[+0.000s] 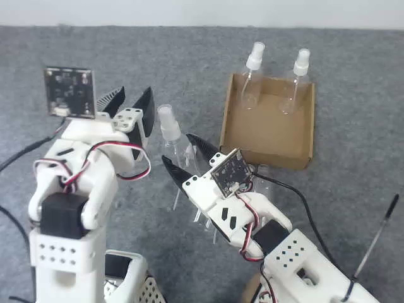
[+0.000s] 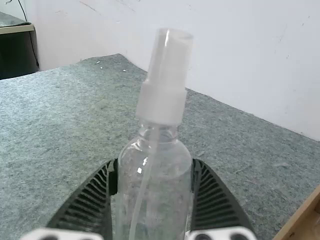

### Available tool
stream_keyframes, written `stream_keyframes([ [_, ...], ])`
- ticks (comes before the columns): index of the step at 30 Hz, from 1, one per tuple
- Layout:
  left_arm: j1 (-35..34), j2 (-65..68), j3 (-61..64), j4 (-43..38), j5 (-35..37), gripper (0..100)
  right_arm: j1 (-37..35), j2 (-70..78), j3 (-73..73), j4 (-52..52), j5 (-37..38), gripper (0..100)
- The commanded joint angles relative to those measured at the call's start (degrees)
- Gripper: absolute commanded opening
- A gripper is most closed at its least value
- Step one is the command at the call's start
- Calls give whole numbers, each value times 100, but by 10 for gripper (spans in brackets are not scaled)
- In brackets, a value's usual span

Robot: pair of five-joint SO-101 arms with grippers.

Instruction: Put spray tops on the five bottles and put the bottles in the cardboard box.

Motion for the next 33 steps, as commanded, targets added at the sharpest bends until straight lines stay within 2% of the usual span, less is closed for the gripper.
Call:
stream_keyframes([
  [1,-9,35,-22,18,-44,145,-4,22,-62,-145,-62,6],
  [9,668,26,804,18,-308,145,-4,22,-62,-145,-44,6],
  [14,659,-123,1033,18,-290,145,-4,22,-62,-145,-53,6],
  [21,651,-1187,1437,18,-290,145,4,13,-62,-145,-53,6],
  [29,44,-1829,1341,9,-281,150,4,22,-62,-136,-53,6],
  [33,35,-2409,1552,18,-281,190,13,22,-70,-101,-35,6],
])
